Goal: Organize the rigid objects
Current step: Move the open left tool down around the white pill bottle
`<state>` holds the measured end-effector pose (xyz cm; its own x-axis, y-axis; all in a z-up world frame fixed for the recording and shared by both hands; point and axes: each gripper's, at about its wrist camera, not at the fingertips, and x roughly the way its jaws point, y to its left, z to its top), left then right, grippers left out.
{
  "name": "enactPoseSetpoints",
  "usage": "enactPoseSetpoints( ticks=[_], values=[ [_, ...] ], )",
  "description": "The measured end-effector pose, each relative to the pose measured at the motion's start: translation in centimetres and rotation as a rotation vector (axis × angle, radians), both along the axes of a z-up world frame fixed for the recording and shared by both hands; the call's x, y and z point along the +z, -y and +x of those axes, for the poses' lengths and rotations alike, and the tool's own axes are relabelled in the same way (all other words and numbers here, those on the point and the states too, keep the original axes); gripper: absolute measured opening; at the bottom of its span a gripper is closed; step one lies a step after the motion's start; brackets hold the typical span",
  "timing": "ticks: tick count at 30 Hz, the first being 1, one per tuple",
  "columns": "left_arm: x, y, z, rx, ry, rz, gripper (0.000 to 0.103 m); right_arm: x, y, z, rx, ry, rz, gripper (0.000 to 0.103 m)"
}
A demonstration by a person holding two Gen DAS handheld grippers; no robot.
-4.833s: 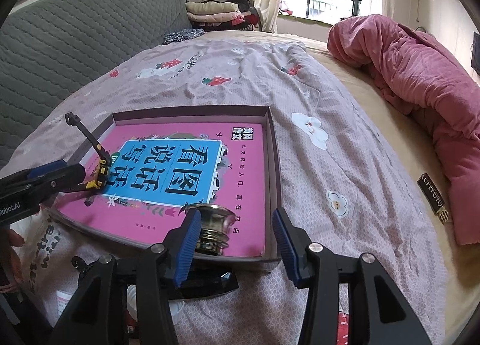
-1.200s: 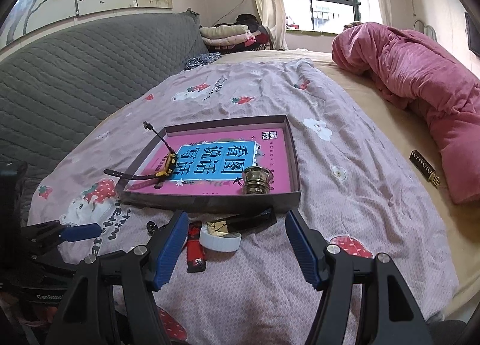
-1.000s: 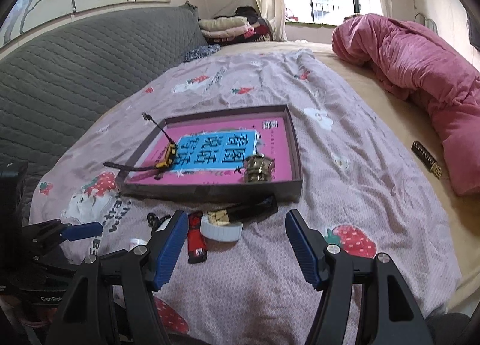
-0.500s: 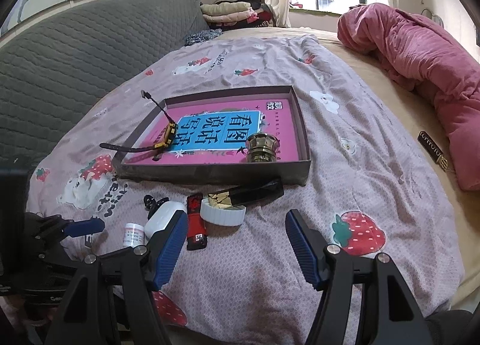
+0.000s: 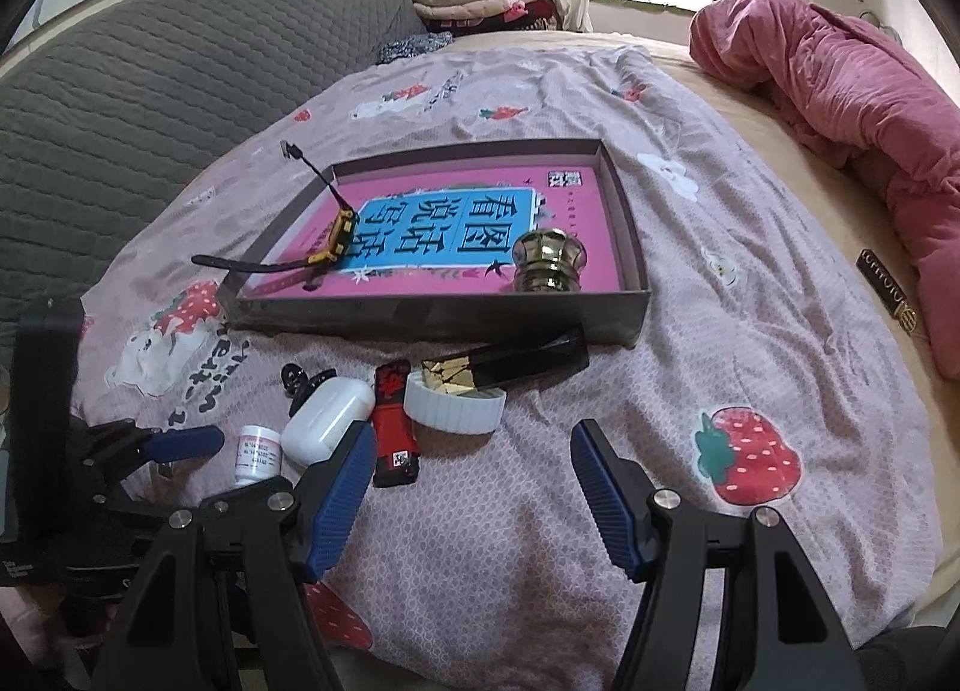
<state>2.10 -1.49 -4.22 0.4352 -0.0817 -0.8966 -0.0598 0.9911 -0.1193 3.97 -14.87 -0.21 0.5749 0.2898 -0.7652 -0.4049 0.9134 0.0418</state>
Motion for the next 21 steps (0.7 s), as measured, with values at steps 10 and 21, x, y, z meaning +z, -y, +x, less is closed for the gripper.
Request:
enactPoseSetpoints(
  ticks=[10,21],
  values=[
    [-0.1,-0.1,0.8,-0.025,0.015,-0.027,0.049,-2.2,-1.2,1.4,0.019,-0.051,-0.014,0.067],
    [-0.2,-1.3,1.4,-0.006,0.020,-0.056,0.043,-3.6,-0.9,3.6,-0.012,-0.124,0.084,0.067]
  ],
)
